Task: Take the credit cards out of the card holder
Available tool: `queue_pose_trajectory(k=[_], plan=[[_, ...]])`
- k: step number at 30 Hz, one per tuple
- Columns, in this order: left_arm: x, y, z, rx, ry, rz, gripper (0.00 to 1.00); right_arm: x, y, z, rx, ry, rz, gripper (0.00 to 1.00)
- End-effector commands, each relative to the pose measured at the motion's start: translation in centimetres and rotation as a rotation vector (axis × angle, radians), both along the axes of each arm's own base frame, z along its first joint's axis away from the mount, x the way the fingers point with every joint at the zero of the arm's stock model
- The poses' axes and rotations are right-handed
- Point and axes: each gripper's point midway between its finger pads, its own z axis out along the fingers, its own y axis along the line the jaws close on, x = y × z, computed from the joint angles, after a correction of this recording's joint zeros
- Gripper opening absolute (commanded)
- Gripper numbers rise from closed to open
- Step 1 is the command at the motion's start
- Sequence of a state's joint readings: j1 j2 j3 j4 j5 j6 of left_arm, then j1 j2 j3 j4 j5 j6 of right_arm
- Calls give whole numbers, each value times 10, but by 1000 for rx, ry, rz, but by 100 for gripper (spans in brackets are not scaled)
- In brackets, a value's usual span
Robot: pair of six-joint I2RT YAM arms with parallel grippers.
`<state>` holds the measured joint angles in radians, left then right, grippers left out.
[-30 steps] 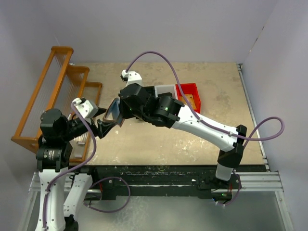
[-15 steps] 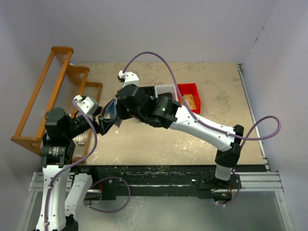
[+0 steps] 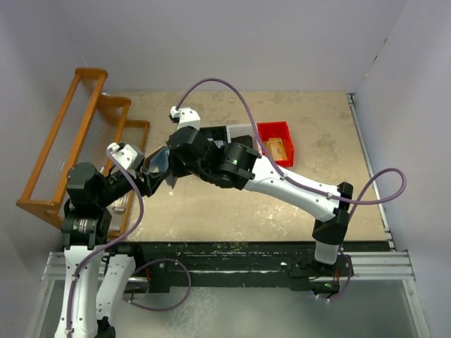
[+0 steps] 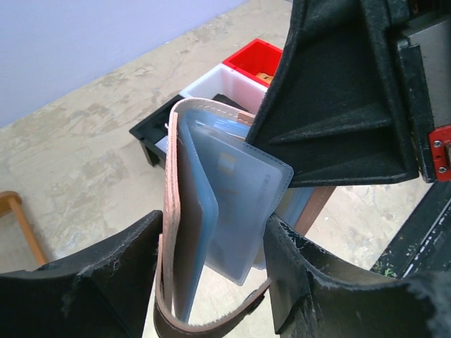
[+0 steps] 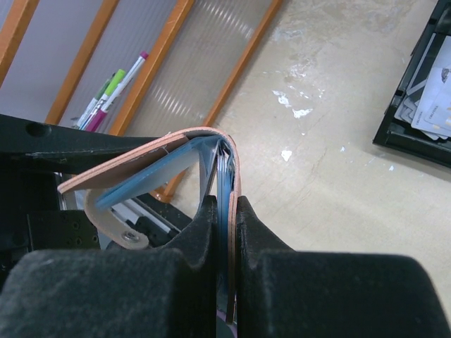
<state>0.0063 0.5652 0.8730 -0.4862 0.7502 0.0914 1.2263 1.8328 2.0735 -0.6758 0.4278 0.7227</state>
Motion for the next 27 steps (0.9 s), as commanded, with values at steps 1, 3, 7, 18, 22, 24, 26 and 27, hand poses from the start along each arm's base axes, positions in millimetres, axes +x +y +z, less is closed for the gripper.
queue_pose_trajectory(k=[1, 3, 7, 18, 22, 24, 26, 27], plan=[[10, 18, 18, 36, -82, 115, 60, -9, -5, 35, 93, -31, 8, 0], [6, 18, 22, 41, -86, 112, 61, -10, -9, 34, 90, -33, 7, 0], [-3, 16, 27, 53, -86, 99, 61, -13, -18, 34, 83, -36, 7, 0], [-19, 14, 35, 66, -86, 73, 61, -30, -28, 39, 110, -18, 85, 0], [-17, 15, 38, 60, -78, 85, 57, -42, -28, 48, 161, -26, 158, 0], [-17, 13, 40, 46, -65, 78, 56, -49, -26, 52, 182, -37, 210, 0], [-20, 9, 43, 23, -48, 58, 56, -56, -27, 55, 200, -52, 256, 0], [-21, 6, 45, 10, -36, 44, 56, -59, -28, 57, 210, -60, 279, 0]])
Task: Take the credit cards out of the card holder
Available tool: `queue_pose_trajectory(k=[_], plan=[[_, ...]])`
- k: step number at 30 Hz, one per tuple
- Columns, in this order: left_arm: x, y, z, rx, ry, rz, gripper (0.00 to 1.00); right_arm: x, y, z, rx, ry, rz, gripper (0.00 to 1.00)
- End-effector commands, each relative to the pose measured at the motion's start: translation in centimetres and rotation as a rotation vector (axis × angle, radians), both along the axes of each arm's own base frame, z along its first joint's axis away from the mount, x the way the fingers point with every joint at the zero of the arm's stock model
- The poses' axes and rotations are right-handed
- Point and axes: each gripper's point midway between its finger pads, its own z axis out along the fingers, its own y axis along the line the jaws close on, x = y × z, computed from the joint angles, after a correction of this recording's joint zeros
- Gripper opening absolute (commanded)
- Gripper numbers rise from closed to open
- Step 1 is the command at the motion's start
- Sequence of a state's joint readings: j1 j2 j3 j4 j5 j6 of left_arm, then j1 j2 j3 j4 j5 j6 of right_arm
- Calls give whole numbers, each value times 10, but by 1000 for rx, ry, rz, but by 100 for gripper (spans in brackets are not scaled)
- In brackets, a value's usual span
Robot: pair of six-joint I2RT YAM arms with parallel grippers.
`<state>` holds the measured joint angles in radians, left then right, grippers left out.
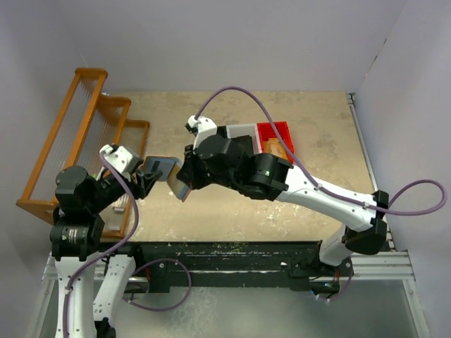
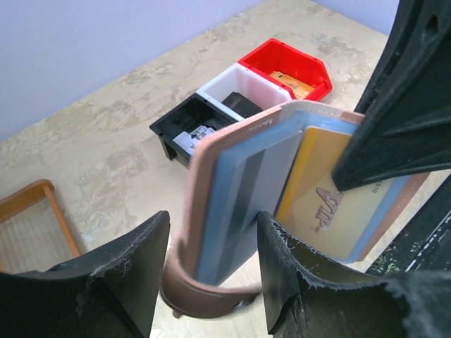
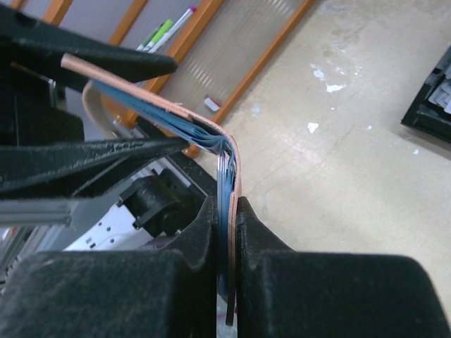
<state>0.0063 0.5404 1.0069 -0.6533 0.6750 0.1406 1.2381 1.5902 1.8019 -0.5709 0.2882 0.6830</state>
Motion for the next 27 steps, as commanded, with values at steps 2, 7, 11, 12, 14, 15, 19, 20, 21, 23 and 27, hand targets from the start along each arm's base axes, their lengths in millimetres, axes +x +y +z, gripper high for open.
queue_pose_trajectory(k=[2, 7, 11, 12, 14, 15, 19, 20, 21, 23, 27], plan=[[-10, -14, 24, -67, 17, -75, 55, -24, 3, 48, 170, -89, 169, 0], [-29, -38, 28, -146, 155, -256, 54, -38, -8, 70, 290, -156, 270, 0], [-42, -52, 35, -216, 262, -382, 52, -40, -25, 85, 377, -185, 286, 0], [-45, -55, 37, -236, 288, -410, 52, -39, -29, 86, 388, -188, 286, 0], [-48, -59, 43, -271, 322, -450, 51, -39, -35, 90, 412, -195, 294, 0], [-49, -61, 47, -286, 331, -464, 50, -40, -38, 91, 422, -198, 302, 0], [-54, -66, 62, -345, 357, -508, 47, -46, -44, 94, 438, -206, 332, 0], [-55, -66, 67, -356, 359, -518, 45, -47, -44, 93, 435, -206, 341, 0], [-56, -67, 70, -368, 367, -525, 44, -48, -45, 92, 432, -206, 348, 0], [-58, -68, 76, -383, 373, -536, 42, -48, -47, 89, 425, -202, 354, 0], [-58, -69, 80, -408, 403, -542, 37, -47, -51, 84, 424, -194, 362, 0]])
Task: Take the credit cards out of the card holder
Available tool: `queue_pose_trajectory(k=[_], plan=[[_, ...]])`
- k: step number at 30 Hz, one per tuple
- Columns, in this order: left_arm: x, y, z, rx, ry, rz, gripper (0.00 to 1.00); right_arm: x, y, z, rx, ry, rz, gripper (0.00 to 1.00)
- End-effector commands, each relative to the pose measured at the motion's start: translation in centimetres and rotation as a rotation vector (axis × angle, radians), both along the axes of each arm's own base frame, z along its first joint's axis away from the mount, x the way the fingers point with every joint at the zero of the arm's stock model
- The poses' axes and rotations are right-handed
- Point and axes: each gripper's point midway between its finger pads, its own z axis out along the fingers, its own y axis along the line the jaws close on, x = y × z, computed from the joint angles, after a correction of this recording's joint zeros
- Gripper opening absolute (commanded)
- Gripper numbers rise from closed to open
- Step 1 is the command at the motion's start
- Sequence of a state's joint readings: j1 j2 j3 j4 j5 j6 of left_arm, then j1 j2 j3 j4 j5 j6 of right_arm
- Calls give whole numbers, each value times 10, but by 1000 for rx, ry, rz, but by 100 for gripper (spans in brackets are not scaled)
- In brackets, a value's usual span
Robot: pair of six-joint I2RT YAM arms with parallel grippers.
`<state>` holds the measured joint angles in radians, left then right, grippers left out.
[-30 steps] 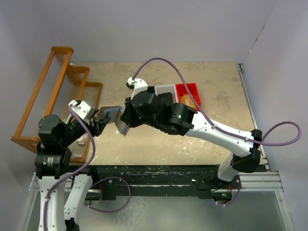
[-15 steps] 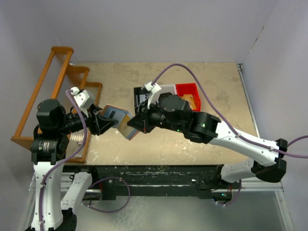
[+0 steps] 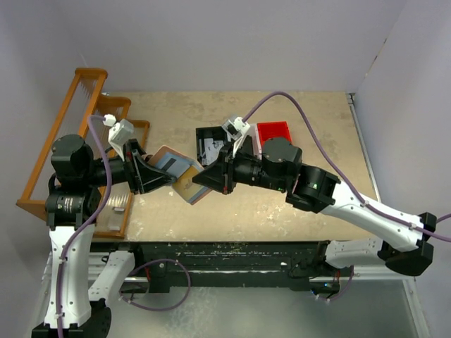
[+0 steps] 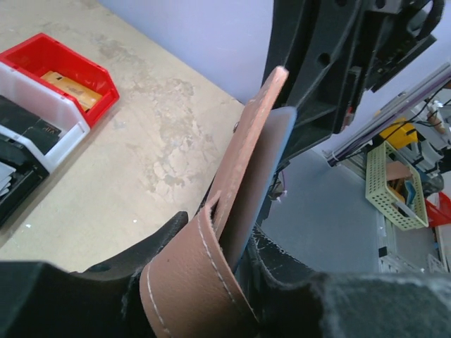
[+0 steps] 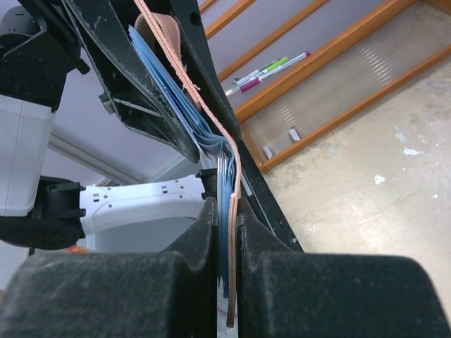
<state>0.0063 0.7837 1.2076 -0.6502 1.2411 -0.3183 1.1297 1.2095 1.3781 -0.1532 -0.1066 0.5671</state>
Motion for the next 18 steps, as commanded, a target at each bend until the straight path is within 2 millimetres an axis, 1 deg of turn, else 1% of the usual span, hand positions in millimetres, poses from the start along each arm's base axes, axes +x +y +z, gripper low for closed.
queue_pose_trajectory(k=[1, 6, 10, 18], plan=[[-8, -3, 23, -44, -4, -45, 36, -8, -6, 28, 100, -56, 53, 0], [-8, -4, 24, -54, 10, -50, 32, -3, -14, 28, 123, -47, 41, 0], [-6, -4, 25, -62, 22, -50, 26, -1, -21, 30, 147, -46, 42, 0], [0, -4, 24, -77, 51, -36, 17, -7, -20, 26, 150, -43, 81, 0]])
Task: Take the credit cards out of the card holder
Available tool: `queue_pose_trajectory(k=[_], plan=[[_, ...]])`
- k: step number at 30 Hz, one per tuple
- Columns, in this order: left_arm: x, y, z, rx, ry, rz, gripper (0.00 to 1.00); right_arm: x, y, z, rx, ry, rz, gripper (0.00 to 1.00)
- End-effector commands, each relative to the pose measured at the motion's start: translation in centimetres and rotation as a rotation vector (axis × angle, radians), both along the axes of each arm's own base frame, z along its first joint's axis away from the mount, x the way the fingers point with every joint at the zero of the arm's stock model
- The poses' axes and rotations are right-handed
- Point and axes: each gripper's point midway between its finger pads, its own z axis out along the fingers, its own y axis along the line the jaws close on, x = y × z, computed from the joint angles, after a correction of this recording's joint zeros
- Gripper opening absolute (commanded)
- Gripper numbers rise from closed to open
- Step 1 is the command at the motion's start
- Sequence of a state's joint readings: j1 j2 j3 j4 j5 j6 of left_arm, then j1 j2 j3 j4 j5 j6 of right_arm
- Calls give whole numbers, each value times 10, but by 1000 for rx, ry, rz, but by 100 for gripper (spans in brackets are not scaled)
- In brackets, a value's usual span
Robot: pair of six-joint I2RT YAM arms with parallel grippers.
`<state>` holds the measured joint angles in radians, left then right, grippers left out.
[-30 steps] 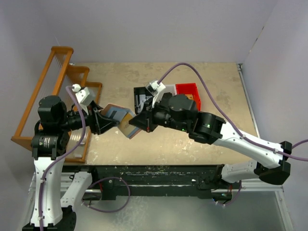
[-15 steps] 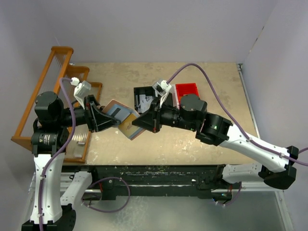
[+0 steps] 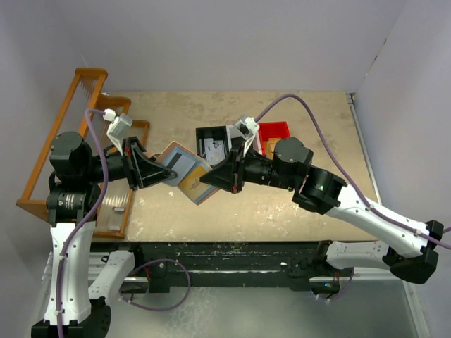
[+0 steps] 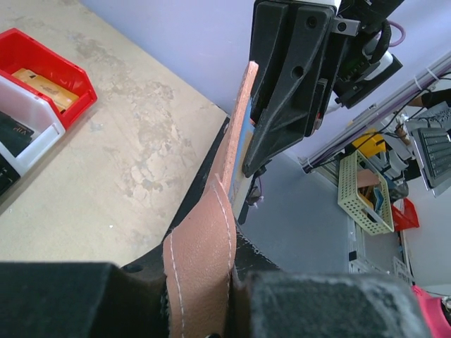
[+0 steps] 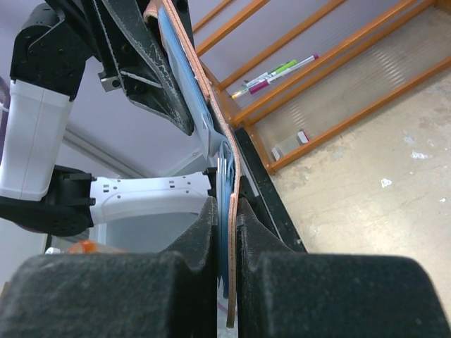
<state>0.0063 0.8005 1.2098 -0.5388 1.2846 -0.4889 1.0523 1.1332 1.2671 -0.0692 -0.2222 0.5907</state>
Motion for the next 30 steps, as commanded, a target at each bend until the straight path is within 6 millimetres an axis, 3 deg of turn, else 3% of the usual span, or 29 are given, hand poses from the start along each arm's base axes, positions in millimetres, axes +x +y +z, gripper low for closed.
queue_pose_trajectory(k=[1, 8, 13, 20, 26, 30], plan=[[3, -1, 9, -25, -5, -4, 16, -9, -3, 29, 96, -52, 51, 0], [-3, -4, 10, -83, 108, -78, 11, -21, 2, 28, 104, -63, 142, 0], [-6, -4, 13, -95, 161, -126, 12, -37, 3, 32, 126, -85, 263, 0], [-3, -4, 10, -90, 153, -112, 34, -40, 4, 33, 131, -79, 294, 0], [-2, -4, 8, -87, 139, -85, 39, -38, 4, 32, 130, -70, 283, 0], [-3, -4, 9, -86, 118, -70, 52, -35, 2, 32, 130, -64, 268, 0]])
